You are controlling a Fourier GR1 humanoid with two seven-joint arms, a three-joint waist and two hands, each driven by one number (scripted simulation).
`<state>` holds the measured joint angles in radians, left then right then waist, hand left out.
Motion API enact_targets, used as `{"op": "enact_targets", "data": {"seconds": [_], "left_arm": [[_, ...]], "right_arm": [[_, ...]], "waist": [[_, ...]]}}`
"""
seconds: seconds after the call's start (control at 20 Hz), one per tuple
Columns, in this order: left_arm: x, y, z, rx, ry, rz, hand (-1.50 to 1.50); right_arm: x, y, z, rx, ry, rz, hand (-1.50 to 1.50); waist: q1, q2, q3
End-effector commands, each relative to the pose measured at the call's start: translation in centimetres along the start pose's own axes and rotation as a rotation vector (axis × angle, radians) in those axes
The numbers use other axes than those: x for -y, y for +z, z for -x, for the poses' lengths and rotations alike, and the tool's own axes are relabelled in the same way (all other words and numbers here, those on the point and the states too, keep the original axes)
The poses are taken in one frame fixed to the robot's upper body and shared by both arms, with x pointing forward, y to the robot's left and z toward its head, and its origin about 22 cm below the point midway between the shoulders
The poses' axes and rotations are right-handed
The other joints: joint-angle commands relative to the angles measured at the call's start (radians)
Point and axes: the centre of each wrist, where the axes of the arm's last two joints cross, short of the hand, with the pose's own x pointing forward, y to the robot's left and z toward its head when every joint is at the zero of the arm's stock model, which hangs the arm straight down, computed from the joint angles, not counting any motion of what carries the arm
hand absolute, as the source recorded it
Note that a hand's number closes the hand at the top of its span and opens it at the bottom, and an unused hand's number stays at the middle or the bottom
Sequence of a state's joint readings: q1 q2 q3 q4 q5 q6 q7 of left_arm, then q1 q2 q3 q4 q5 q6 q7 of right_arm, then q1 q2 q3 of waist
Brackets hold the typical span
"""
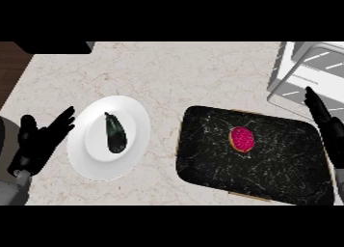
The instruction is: Pick the cupcake from the tray and place it in the tiered basket
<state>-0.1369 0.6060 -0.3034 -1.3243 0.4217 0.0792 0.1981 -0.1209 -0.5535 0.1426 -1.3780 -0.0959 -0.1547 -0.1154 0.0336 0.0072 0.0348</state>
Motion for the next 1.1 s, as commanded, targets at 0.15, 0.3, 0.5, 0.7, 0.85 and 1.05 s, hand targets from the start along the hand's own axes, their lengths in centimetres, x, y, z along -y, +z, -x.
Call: {"op": "enact_targets", "data": {"seconds": [0.15,0.3,0.5,0.7,0.85,1.05], "left_arm": [[0.6,-0.6,-3.2,0.175,0.064,-0.066,0.0],[0.3,-0.4,-3.3,0.205,0.095,-0.092,0.0],[1.7,-0.1,-2.8,0.257,0.144,-0.083,0.0],[2.3,1.5,-2.7,0.261,0.147,-0.069,0.0],[2.5,0.9,-2.0,0.253,0.132,-0.081,0.0],[1.8,1.1,-2.2,0.225,0.146,-0.097,0.0]], "right_arm": [[-9.1,-2.0,-9.2,0.315,-0.221,0.043,1.5],[-3.0,-0.7,-0.9,-0.015,0.196,0.322,1.5],[-12.6,-0.4,-4.5,-0.103,-0.245,0.686,-1.5],[-17.3,1.4,-6.1,0.017,-0.05,0.687,-1.5],[-16.1,0.8,-5.8,-0.011,0.109,0.626,-1.5],[-13.2,1.6,-2.2,-0.158,0.4,0.486,-1.5]], "waist": [[-0.014,-0.016,-0.037],[-0.071,-0.016,-0.062],[-0.035,-0.016,-0.038],[-0.021,-0.017,-0.038],[-0.039,-0.019,-0.044],[-0.053,-0.027,-0.05]]}}
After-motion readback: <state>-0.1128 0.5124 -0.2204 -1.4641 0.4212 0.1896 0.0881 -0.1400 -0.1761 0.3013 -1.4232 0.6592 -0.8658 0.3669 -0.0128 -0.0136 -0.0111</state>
